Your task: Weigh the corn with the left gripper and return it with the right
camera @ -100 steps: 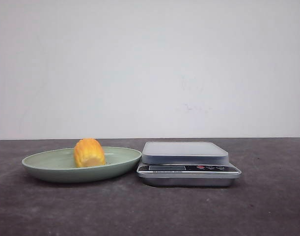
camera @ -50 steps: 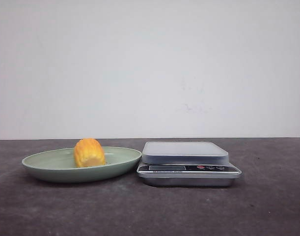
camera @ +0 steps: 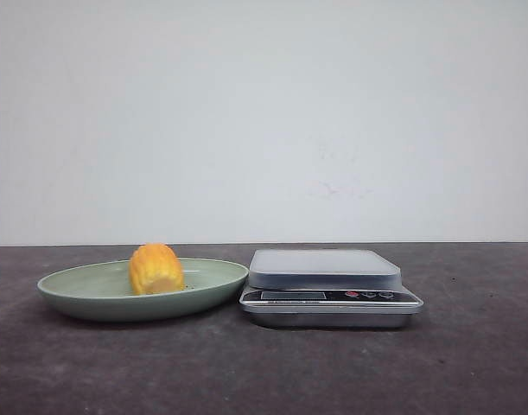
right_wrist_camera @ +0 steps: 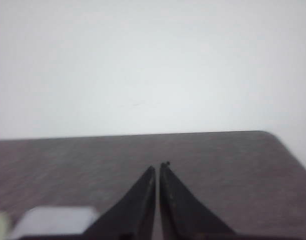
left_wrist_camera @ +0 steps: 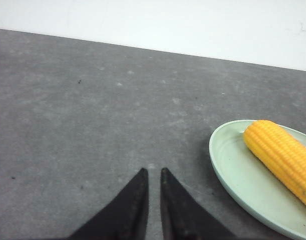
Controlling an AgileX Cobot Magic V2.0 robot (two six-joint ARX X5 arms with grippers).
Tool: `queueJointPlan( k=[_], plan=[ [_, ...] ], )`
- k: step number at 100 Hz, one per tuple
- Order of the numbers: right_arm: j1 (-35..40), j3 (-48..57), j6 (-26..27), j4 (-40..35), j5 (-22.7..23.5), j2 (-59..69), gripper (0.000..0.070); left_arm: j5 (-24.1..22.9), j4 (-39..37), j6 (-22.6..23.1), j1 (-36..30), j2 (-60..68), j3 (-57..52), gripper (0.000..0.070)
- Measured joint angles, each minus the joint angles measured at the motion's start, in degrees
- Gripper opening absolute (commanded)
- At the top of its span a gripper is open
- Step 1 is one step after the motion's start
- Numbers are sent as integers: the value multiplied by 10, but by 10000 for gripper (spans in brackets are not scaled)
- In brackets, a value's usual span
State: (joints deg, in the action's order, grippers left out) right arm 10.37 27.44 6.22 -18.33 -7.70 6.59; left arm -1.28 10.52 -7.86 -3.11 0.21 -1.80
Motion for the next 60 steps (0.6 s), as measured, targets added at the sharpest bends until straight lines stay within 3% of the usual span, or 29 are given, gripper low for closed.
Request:
queueJointPlan(
  k=[13, 29, 60],
  plan=[
    [-75, -106, -1, 54, 64, -6, 7, 0, 0, 0, 0, 0, 0, 0],
    [-109, -184, -1, 80, 64, -6, 7, 0, 0, 0, 0, 0, 0, 0],
    [-112, -237, -4, 92, 63, -62, 7, 0, 0, 0, 0, 0, 0, 0]
  ],
)
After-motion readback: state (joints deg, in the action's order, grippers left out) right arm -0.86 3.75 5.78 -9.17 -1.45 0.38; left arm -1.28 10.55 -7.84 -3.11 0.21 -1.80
